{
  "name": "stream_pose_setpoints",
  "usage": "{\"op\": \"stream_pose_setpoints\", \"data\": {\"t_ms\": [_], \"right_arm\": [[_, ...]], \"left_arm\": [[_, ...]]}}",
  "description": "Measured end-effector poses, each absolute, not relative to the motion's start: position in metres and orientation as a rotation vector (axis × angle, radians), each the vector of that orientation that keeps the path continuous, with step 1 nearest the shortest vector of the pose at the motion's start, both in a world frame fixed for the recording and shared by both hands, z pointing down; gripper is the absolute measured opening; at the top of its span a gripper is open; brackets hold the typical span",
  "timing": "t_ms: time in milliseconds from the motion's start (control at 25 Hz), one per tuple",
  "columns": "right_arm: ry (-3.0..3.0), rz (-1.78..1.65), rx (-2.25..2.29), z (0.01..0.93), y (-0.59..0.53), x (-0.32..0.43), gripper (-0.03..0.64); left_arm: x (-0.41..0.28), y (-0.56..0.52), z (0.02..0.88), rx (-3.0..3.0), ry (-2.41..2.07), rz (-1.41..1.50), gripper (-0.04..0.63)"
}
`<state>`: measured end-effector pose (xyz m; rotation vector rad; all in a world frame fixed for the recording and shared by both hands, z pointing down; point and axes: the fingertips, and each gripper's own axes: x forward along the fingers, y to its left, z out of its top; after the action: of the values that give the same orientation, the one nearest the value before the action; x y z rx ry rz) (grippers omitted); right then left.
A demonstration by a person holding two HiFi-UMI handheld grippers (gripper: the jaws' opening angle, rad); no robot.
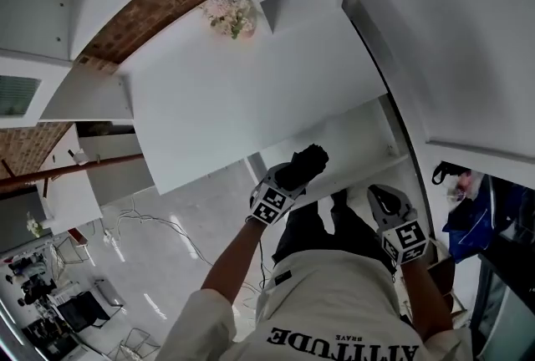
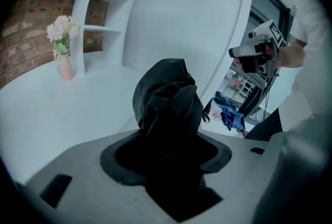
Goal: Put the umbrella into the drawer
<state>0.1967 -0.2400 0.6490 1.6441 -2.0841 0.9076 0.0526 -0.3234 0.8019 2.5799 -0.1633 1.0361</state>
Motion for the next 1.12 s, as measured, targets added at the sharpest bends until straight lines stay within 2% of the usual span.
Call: {"op": "stream_pose_setpoints", "data": {"t_ms": [680,1120], "right_arm": [[-1.891,1.080,1.775,0.679,-0.232,0.209,0.033],[-1.834,1.155,1.767,0.703,-0.225,0.187,0.034]], "left_arm": [[0.074,-0.340,0.958,2.549,0.035,1.430,0.262],[0.068,-0.374,1.008,2.694,-0.143,1.618,0.264]]}}
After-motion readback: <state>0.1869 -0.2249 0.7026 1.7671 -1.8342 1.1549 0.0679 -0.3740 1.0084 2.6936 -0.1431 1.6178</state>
